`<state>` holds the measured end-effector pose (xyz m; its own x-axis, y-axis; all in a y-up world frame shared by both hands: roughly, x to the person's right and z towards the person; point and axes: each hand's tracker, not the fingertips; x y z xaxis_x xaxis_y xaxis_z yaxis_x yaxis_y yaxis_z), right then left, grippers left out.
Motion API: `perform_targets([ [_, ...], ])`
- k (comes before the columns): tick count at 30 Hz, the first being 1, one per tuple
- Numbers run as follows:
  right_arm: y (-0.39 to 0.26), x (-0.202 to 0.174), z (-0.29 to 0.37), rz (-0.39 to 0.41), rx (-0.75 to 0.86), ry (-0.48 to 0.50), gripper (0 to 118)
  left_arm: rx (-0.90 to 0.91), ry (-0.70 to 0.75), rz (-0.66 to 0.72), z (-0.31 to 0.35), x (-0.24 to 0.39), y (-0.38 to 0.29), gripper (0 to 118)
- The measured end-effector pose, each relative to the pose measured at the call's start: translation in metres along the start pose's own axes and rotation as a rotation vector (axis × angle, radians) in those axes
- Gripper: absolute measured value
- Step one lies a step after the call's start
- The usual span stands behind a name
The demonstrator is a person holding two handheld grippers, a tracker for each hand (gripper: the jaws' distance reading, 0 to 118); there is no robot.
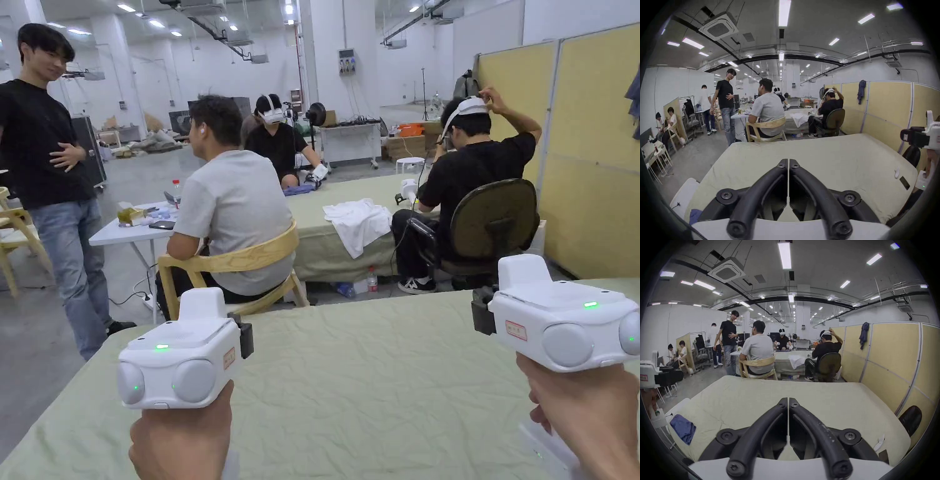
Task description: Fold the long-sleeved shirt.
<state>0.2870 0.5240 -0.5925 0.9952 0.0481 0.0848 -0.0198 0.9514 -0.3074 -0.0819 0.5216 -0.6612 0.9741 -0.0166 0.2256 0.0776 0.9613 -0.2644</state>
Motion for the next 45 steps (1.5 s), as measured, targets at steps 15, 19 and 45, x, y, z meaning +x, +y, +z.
perform_targets([
  [15, 0.002, -0.007, -0.004, 0.007, 0.042, -0.019, 118, -0.004, 0.091, 0.032, -0.008, -0.005, 0.009, 115],
  [19, 0.003, -0.007, -0.003, 0.006, 0.046, -0.021, 118, -0.008, 0.073, 0.031, -0.007, -0.006, 0.012, 115],
  [45, 0.006, -0.013, 0.009, -0.006, 0.061, -0.010, 118, -0.030, 0.031, 0.027, 0.001, -0.005, 0.011, 115],
])
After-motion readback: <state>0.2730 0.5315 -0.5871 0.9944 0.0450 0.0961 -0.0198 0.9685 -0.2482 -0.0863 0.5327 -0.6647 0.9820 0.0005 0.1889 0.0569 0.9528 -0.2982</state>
